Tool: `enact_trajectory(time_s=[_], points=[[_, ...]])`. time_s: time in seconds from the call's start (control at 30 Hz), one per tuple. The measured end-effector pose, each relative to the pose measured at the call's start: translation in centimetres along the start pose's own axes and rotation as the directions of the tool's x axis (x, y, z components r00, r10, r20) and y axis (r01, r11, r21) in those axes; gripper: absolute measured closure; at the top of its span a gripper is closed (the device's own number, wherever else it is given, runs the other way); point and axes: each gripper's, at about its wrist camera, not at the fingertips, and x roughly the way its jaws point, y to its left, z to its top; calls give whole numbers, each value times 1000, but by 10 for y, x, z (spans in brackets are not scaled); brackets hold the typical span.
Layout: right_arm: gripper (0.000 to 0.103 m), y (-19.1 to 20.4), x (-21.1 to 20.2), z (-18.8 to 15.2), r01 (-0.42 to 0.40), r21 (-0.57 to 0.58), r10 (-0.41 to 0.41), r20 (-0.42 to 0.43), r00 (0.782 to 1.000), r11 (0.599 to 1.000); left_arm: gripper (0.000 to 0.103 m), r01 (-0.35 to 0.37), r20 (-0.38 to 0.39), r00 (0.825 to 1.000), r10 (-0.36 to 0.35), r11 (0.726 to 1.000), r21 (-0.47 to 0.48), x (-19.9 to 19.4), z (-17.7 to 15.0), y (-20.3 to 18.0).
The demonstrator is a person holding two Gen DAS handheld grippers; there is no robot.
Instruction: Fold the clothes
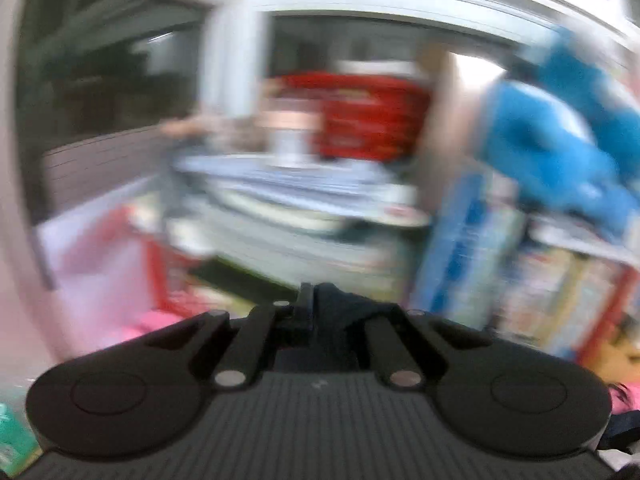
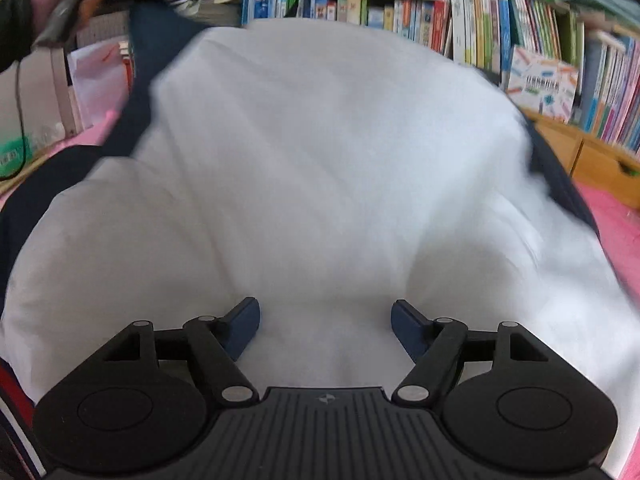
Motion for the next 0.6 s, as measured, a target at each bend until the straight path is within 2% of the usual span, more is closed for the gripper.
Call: enact_trajectory(time_s=[0.1,0.2,0.27,0.33,0.4,0.5,0.6], points=[[30,3,-3,3,-34,22,36,-49,998,999,98,-101,-80,991,104,994,44,27,-30,36],[30,5,-16,14,-77,5,78,-52,996,997,98,-157,-176,972,156,988,6,51,-70,62],[29,-3,-35,31,-134,-5,134,19,991,991,98,-187,-229,957,180,982,-5,64,-94,76],[25,-19,-58,56,-182,-17,183,117,976,983,98,-197,-261,946,193,980,10,71,-113,82],[17,-27,-26,87,-130,-49,134,99,986,990,98,-200,-282,939,195,980,14,76,-128,86],[16,-40,26,134,-46,-100,52,66,996,994,98,-203,-279,939,202,979,25,77,-144,88],[15,-52,77,181,37,-152,-32,38,999,988,98,-204,-259,942,214,977,64,70,-143,81]])
